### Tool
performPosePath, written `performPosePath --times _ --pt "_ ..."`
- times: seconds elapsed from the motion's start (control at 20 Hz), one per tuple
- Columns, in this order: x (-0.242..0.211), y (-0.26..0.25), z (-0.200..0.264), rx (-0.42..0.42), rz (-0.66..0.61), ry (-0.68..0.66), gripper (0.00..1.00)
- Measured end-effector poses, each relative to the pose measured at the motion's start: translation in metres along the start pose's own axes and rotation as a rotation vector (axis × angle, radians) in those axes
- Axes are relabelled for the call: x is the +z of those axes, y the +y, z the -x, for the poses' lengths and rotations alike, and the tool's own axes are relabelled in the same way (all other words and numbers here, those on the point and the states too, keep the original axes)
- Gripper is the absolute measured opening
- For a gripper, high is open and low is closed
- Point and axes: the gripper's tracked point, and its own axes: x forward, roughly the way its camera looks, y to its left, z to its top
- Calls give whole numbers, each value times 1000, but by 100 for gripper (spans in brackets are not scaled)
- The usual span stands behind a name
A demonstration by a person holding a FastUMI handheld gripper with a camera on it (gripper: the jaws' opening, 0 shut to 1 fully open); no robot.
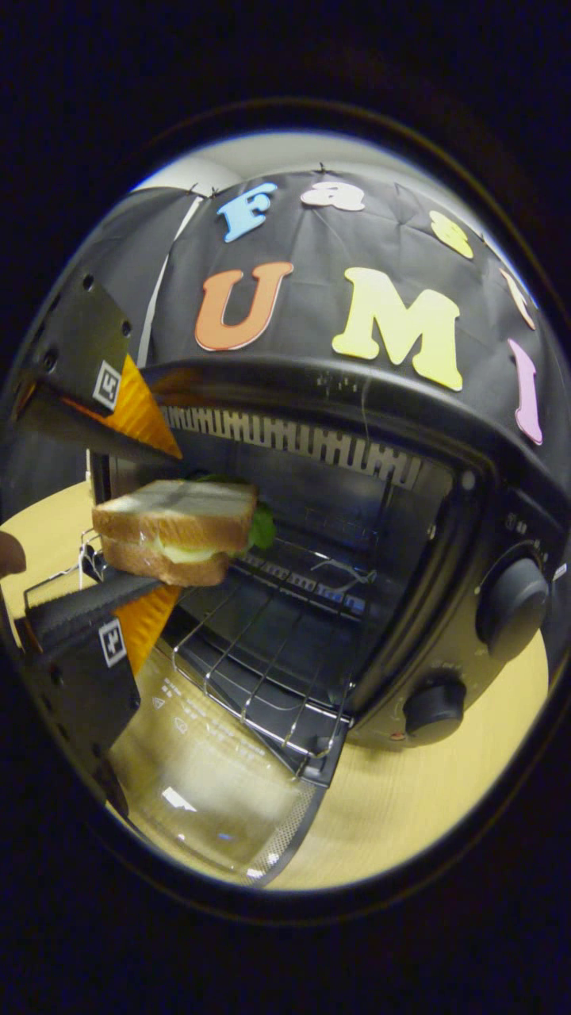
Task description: Open the toaster oven, put the food inside, and close the toaster oven door.
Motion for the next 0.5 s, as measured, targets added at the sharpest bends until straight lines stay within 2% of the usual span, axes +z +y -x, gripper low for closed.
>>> performPosePath --times 0.05,0.3,0.5 --pt "-3 2 7 -6 29 12 85" --pt "-19 -4 32 -94 175 82 87" --pt "-19 -8 54 -145 279 88 90"
